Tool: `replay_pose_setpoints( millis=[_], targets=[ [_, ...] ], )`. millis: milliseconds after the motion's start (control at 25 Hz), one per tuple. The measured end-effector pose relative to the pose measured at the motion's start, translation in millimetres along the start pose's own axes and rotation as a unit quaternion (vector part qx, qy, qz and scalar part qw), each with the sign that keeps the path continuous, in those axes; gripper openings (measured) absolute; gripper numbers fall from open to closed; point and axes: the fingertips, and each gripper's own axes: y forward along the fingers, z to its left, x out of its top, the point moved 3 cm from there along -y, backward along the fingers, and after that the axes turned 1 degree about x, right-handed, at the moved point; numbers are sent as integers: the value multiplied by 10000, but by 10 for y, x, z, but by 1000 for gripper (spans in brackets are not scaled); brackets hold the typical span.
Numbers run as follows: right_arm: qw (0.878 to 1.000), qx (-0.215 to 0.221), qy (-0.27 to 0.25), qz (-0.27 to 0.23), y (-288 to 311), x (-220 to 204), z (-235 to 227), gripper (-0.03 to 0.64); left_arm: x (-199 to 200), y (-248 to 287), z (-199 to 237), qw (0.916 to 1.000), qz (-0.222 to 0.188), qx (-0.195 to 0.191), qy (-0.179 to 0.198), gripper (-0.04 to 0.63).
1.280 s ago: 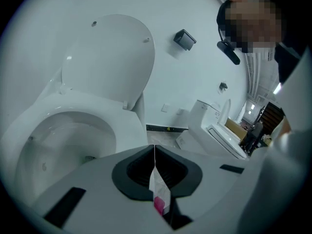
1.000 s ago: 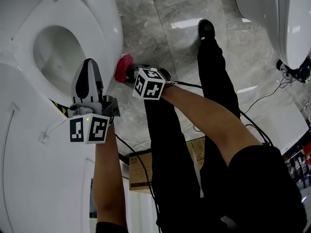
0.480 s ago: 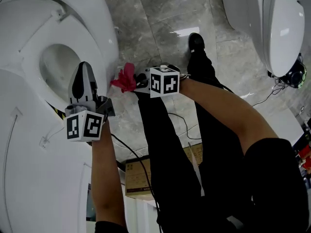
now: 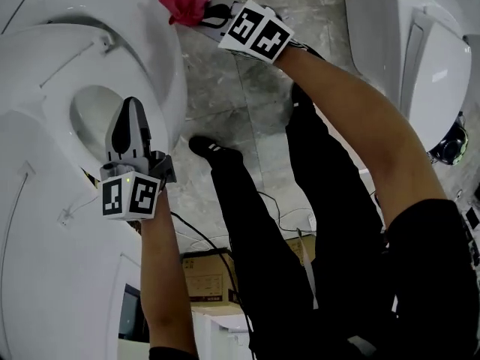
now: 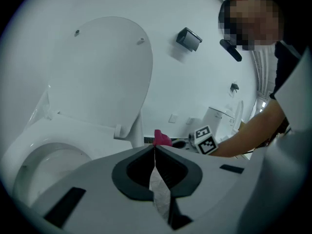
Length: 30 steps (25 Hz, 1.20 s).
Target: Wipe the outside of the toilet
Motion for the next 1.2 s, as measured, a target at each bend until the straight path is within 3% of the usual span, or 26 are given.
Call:
replay_pose_setpoints(
  millis=[120,280,480,680,920,1200],
  targets=[
    [9972,-509,-507,200,347,169,-370,67,-49,61,5,9999,-38,109,-69,18],
    [9966,-481,-571,334,764,310,-573,67,-125,100,-25,9996,-99,206,-140,18],
    [9965,-395,-643,355,945,295,-482,67,-195,20,-19,9992,-205,295,-157,18],
    [9986,-250,-321,336,937,82,-174,67,-374,-96,60,9988,-90,363,-303,18],
    [9990,-86,-61,433,897,-341,401,67,-478,-135,68,9996,54,153,-217,18],
    [9952,-40,897,392,889,-878,1330,67,-607,-164,98,9994,318,-55,-94,18]
  ],
)
